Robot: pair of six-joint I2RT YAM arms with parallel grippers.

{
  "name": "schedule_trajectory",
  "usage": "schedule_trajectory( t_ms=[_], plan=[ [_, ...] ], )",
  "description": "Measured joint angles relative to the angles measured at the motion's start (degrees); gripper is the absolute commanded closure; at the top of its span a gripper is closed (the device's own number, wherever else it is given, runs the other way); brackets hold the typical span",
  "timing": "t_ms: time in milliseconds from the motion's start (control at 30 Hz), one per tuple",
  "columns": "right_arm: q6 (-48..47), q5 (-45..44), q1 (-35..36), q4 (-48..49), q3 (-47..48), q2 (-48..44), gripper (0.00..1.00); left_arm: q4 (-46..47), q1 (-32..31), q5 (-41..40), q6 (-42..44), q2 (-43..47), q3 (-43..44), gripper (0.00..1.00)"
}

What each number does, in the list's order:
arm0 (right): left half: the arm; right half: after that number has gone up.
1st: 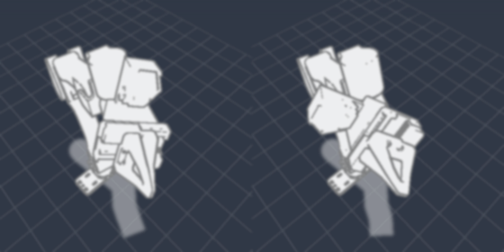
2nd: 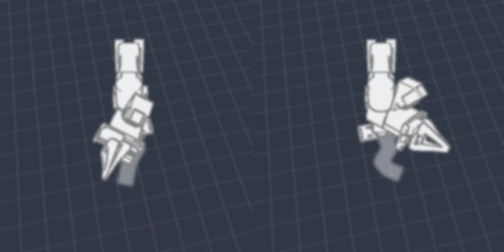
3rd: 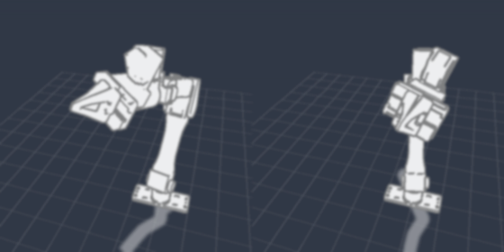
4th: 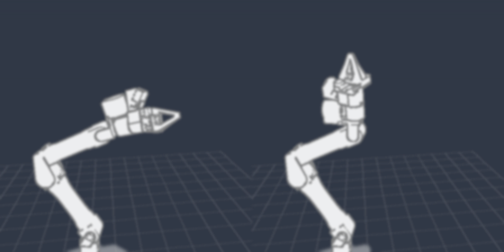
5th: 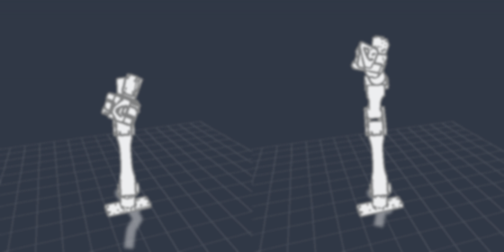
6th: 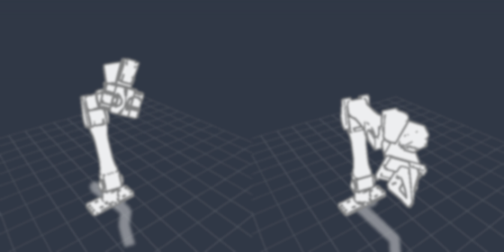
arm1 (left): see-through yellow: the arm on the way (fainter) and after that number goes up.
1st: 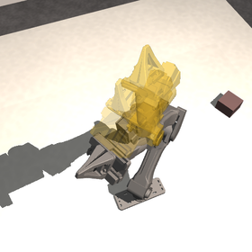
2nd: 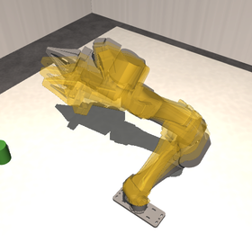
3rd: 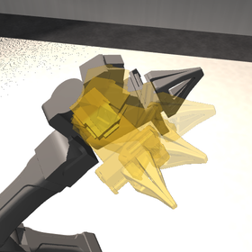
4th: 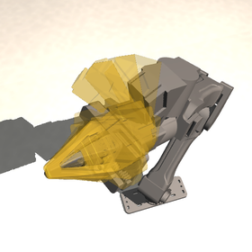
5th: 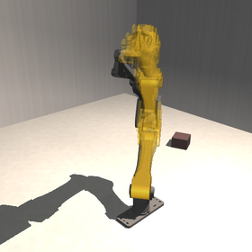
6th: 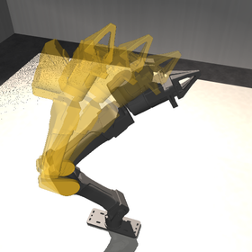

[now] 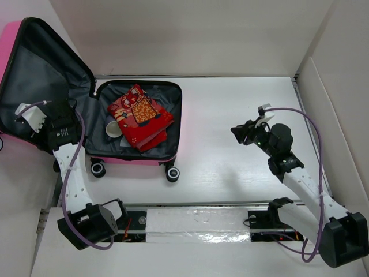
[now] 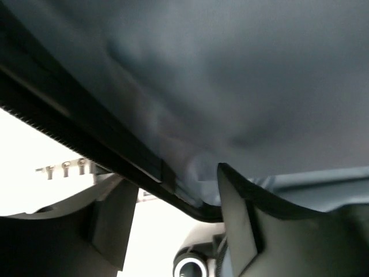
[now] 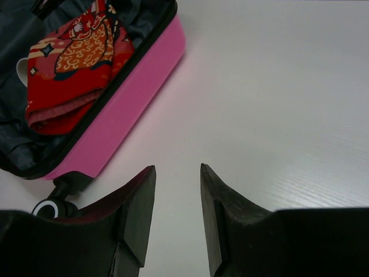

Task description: Pack the luggage

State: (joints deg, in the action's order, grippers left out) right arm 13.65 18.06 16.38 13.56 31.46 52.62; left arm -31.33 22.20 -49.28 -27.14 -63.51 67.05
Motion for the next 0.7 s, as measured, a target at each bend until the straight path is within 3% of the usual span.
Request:
schedule_trajectory(
  t_ms=[200,300,333,400,567,700],
  plan=[
    [-0.7,-3.5,0.2,-2.1,1.3,2.2,0.58,-3.0,0.0,-4.1,-1.7,-0.9,0.4,0.59],
    [-1.2,-4.7,0.2,-3.3,2.1,3.7,0.59,-4.2,0.0,-5.0,-2.3,-2.4,2.0,0.79],
    [-1.3,-5.2,0.2,-3.8,2.2,3.8,0.59,-4.2,0.0,-5.3,-2.4,-2.8,2.3,0.92],
    [-1.4,-6.1,0.2,-4.4,2.3,3.8,0.59,-4.5,0.0,-5.6,-2.3,-2.8,2.3,1.0],
    [-1.4,-7.3,0.2,-4.6,2.3,3.8,0.59,-0.7,-2.5,-5.7,-0.8,-0.6,0.4,1.0],
    [-1.4,-7.9,0.2,-4.6,2.3,3.8,0.59,5.5,-14.2,-12.5,5.4,4.5,-6.0,1.0]
  ],
)
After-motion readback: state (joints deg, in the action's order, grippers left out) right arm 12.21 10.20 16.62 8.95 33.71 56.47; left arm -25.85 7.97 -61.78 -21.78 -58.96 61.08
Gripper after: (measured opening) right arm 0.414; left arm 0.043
